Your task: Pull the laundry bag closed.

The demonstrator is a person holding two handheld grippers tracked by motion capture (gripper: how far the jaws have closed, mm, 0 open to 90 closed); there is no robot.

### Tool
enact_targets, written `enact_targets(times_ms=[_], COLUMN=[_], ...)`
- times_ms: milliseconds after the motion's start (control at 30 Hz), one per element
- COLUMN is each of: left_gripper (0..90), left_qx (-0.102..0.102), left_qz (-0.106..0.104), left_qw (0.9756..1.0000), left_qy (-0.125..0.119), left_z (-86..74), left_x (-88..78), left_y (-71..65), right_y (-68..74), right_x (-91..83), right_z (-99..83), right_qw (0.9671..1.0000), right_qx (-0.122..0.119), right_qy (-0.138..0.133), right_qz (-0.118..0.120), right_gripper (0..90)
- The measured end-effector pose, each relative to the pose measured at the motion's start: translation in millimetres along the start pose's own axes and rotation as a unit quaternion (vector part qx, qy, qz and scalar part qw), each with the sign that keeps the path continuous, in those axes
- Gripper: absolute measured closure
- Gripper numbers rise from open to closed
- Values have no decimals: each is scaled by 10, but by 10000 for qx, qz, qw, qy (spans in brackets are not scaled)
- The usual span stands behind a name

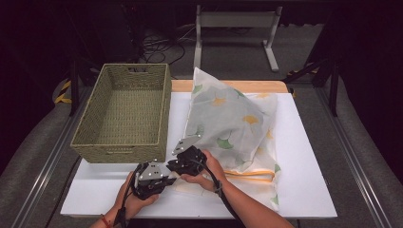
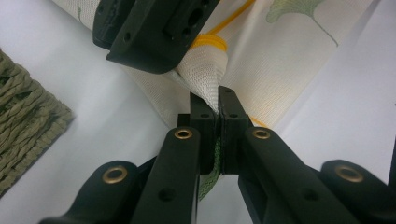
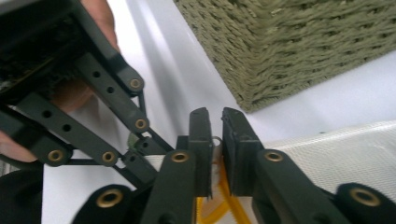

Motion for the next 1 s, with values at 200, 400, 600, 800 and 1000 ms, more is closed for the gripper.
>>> enact_targets(times_ms=[200,400,600,800,1000], left_gripper=[875,866,861,815,713], left_qx=[-24,-72,-187,-240,-295], left_qz=[-7,9,18,15,-71], left_qw=[10000,10000,9998,9996,9988], left_qy=[20,26,-88,-143,-389], left_z=[-4,-11,-13,-7,-10], left_x=[4,6,-28,-47,-95], left_y=[1,17,49,55,89], right_y=[10,4,26,-7,-41], right_x=[-77,-233,-318,-291,-256], right_z=[-20,-54,-118,-209,-279], right_qw=[9999,9995,9997,9999,10000], right_qx=[-46,-1,-121,-93,-11], right_qy=[-129,-316,-194,-30,23], right_qz=[3,-31,48,48,47], right_gripper=[842,840,842,843,844])
Point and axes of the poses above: each handheld gripper's, and its own axes: x roughly forward along the jaws, z roughly out of its top, y roughly to its left, the point moved 4 cm from there along x, roughly forward along the jaws, and after that the axes turned 4 degrees about y, right-handed, at the moved point
